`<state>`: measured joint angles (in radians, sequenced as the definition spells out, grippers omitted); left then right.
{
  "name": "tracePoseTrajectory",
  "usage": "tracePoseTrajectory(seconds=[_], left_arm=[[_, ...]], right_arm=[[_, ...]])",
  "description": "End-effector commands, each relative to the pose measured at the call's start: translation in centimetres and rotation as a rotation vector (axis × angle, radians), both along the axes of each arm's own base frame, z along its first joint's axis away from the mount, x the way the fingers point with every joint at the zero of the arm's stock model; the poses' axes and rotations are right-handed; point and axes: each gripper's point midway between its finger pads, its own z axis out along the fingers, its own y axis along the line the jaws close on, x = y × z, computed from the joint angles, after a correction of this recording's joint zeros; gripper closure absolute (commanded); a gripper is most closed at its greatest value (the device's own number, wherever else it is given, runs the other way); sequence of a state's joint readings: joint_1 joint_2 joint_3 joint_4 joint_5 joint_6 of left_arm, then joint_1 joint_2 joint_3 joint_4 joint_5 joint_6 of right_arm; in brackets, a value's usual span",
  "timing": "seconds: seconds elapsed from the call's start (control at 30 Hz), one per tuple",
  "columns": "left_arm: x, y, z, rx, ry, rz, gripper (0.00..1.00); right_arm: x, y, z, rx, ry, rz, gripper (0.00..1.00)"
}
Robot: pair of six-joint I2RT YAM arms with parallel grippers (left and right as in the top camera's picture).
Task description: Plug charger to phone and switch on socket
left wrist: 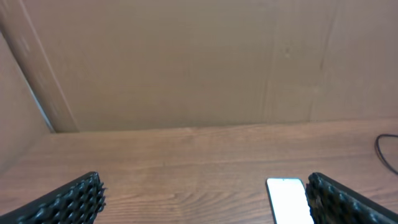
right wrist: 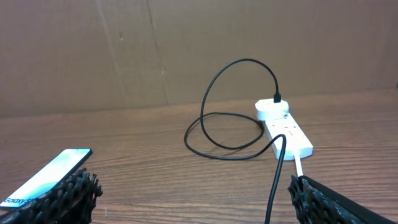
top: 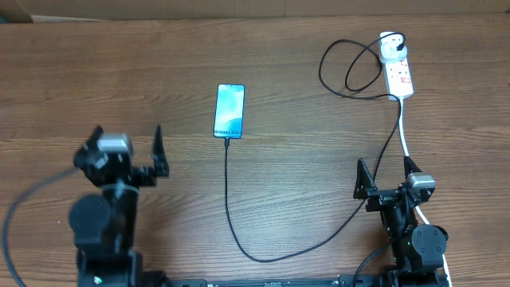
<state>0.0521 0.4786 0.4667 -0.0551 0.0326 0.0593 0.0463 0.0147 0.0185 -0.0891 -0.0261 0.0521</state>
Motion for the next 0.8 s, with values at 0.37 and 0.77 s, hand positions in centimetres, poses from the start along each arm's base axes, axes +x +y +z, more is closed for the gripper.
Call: tracePoseTrajectory(seconds=[0.37,0.77], left_arm=[[-2.7,-1.1,-7.9,0.164,-0.065,-0.059,0.01],[-3.0,-1.0,-11.4,0.246,-0.014,-0.063,0.01]], right_arm=[[0.0,0.2,-0.1,0.000,-0.008,0.007,0.00],[0.0,0.2,-0.1,0.000,-0.008,0.007,0.00]])
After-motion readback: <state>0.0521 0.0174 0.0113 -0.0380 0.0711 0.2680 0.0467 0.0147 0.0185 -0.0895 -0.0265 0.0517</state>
